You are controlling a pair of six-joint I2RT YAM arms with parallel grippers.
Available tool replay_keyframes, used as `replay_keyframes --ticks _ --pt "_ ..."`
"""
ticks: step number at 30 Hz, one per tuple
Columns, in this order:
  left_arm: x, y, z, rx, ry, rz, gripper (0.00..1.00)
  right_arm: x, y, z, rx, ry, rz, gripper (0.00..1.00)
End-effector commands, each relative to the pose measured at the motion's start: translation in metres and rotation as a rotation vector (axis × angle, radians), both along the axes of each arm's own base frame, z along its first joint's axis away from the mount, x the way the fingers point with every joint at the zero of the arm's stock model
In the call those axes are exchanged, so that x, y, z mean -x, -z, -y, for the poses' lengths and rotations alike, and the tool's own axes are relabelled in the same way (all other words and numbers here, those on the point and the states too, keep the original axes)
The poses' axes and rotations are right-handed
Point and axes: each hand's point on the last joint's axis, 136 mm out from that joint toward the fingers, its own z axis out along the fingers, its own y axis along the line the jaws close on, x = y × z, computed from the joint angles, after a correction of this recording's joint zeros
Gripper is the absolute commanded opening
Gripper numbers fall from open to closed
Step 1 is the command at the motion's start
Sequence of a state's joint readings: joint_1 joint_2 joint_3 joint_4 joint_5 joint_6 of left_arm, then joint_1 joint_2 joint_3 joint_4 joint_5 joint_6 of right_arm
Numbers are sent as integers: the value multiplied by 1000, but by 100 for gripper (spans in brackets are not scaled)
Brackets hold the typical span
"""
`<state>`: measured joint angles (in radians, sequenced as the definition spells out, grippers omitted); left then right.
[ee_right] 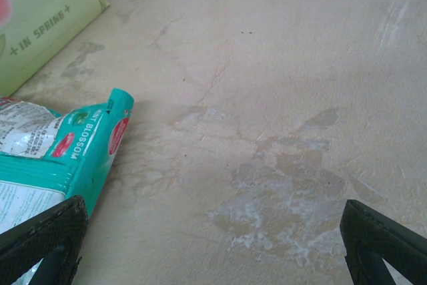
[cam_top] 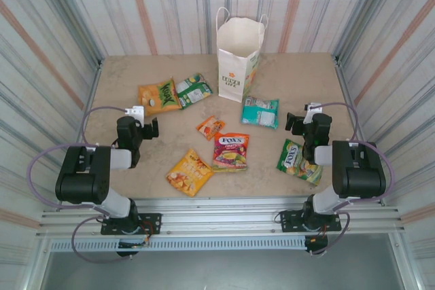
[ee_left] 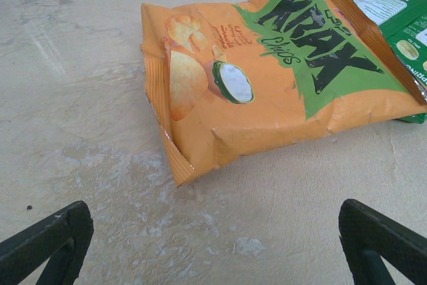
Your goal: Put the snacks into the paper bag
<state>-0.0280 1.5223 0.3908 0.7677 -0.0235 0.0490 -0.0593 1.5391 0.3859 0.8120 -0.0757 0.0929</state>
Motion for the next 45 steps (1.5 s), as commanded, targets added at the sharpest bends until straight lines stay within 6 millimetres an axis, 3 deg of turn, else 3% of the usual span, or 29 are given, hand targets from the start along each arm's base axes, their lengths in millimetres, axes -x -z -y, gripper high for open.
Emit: replay_keyframes --ticks 1,6,9,14,18,22,24,31,37,45 --pt "-8 -17 0 -7 1 56 99 -5 -6 2 7 -1 23 99" --pt "-8 -19 3 -6 17 62 99 -5 -7 1 4 -4 27 99" --pt "-12 -29 12 -11 72 20 99 -9 -18 -1 5 -22 11 99" --pt "-13 -70 10 19 36 -22 98 -11 -45 -9 -76 -34 -150 99" --pt "-10 -111 22 76 45 -58 94 -11 -75 -14 -170 6 -279 99" --pt "-13 -143 52 120 124 -91 91 -13 -100 -27 -221 -1 -370 99" --pt "-15 -148 70 136 173 -109 90 -15 -103 -38 -263 -25 -417 99" --pt "-34 -142 108 210 254 -186 87 -43 -67 -66 -349 -67 -546 100" --pt "-46 -135 126 251 305 -227 85 -74 -19 -86 -387 -57 -650 85" --pt "-50 -131 132 244 333 -245 85 -87 30 -107 -349 -95 -729 69"
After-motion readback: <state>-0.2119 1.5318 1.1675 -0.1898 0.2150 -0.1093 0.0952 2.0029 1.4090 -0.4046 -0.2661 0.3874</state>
